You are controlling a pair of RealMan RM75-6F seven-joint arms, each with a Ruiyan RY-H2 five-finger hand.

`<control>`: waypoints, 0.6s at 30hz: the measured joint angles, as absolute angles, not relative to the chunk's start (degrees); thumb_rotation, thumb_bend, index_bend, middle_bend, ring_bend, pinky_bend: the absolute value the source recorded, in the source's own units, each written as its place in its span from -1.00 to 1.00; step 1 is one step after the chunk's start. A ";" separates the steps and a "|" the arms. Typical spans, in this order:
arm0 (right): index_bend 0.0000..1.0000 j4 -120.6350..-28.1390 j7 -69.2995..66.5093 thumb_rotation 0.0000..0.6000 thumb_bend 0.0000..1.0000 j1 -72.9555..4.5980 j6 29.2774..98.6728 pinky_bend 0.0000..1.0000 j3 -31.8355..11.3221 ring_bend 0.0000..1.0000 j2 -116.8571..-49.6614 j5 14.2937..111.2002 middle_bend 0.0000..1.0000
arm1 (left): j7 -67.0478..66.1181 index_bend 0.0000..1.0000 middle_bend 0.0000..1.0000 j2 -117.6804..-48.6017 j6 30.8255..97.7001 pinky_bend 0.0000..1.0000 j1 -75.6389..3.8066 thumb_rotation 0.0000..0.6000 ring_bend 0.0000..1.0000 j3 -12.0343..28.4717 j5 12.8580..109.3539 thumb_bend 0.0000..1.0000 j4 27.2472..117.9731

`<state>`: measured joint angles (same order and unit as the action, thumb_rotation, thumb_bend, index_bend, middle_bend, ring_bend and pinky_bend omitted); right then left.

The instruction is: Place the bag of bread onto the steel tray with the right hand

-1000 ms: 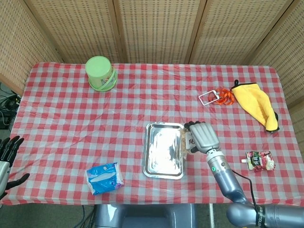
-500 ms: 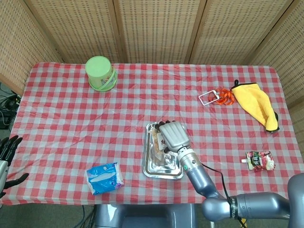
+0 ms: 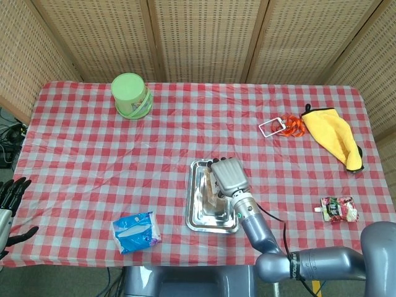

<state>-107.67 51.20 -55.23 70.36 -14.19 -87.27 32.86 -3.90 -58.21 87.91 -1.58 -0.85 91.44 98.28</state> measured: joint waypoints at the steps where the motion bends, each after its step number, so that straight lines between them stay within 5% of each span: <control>1: -0.02 -107.79 51.04 1.00 -0.74 -55.13 70.22 -0.27 -13.93 -0.14 -87.05 32.65 -0.17 | -3.95 -1.00 -1.00 -58.21 87.91 -1.00 -1.58 1.00 -1.00 -0.87 91.46 -0.86 98.32; 4: -0.29 -108.12 50.85 1.00 -0.74 -54.97 69.92 -0.70 -13.47 -0.45 -86.81 31.99 -0.48 | -4.16 -1.00 -1.00 -58.21 87.97 -1.00 -1.55 1.00 -1.00 -0.91 91.54 -0.86 98.42; 7: -0.44 -108.59 51.25 1.00 -0.74 -55.04 69.78 -0.89 -13.00 -0.71 -86.52 30.40 -0.71 | -4.30 -1.00 -1.00 -58.10 88.00 -1.00 -1.50 1.00 -1.00 -1.00 91.60 -0.87 98.65; 18: -0.59 -111.14 51.71 1.00 -0.76 -55.50 71.18 -0.90 -12.28 -0.94 -84.93 28.70 -0.94 | -4.03 -1.00 -1.00 -57.90 88.52 -1.00 -1.36 1.00 -1.00 -1.07 92.02 -0.87 98.82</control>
